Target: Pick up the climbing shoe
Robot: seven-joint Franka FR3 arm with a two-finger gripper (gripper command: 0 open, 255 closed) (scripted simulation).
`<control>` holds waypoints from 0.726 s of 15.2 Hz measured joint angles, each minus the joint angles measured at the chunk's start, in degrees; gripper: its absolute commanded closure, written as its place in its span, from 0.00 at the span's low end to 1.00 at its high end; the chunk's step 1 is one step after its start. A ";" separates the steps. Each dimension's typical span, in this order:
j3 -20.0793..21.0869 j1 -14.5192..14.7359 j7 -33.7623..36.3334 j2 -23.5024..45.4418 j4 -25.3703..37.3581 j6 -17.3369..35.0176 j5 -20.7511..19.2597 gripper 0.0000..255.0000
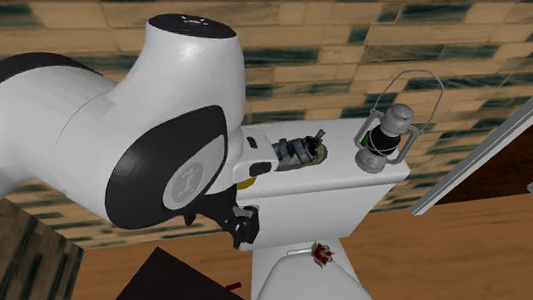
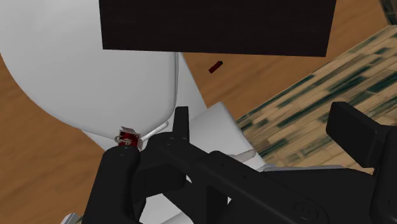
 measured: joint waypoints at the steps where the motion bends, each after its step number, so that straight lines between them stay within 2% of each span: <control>1: 0.00 0.00 0.00 0.00 0.00 0.00 0.00 0.00; 11: -0.14 -1.31 2.00 16.47 6.73 14.16 -1.92 0.00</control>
